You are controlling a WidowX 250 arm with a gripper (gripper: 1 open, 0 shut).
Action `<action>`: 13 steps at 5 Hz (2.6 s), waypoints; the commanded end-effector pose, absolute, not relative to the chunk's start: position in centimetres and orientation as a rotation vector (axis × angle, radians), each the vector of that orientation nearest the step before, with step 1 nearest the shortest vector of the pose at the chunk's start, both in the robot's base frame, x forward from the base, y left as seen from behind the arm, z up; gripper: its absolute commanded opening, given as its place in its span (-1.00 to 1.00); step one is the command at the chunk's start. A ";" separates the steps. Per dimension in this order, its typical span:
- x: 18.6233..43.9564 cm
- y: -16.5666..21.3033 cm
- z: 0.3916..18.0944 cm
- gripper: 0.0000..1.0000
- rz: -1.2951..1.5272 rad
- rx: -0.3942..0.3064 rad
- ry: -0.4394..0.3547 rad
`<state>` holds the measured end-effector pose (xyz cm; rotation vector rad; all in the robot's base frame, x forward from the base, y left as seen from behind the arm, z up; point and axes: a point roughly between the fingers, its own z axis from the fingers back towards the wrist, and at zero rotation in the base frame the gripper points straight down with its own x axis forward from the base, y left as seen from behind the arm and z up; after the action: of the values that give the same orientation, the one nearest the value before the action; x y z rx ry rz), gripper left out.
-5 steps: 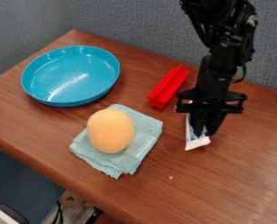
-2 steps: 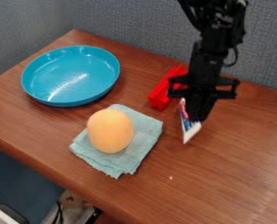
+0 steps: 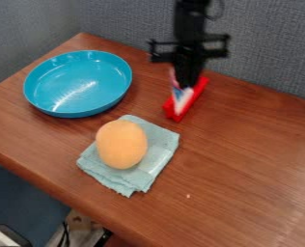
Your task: Put the toothpaste on the blue plate
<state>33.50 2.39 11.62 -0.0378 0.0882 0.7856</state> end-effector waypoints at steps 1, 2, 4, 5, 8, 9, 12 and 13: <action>33.1 6.6 15.4 -1.00 0.855 -0.081 -0.014; 32.7 10.4 14.9 -1.00 0.907 -0.065 -0.026; 33.5 14.3 12.5 -1.00 0.979 -0.016 -0.018; 33.7 15.4 10.8 -1.00 0.993 0.009 -0.010; 34.1 16.9 8.6 1.00 0.998 0.019 -0.007; 34.2 17.1 8.2 1.00 0.999 0.025 -0.007; 34.3 17.7 7.6 1.00 1.008 0.043 -0.017; 34.3 17.7 7.5 1.00 0.997 0.049 -0.018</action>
<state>33.97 17.03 5.65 0.0443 0.0438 0.9979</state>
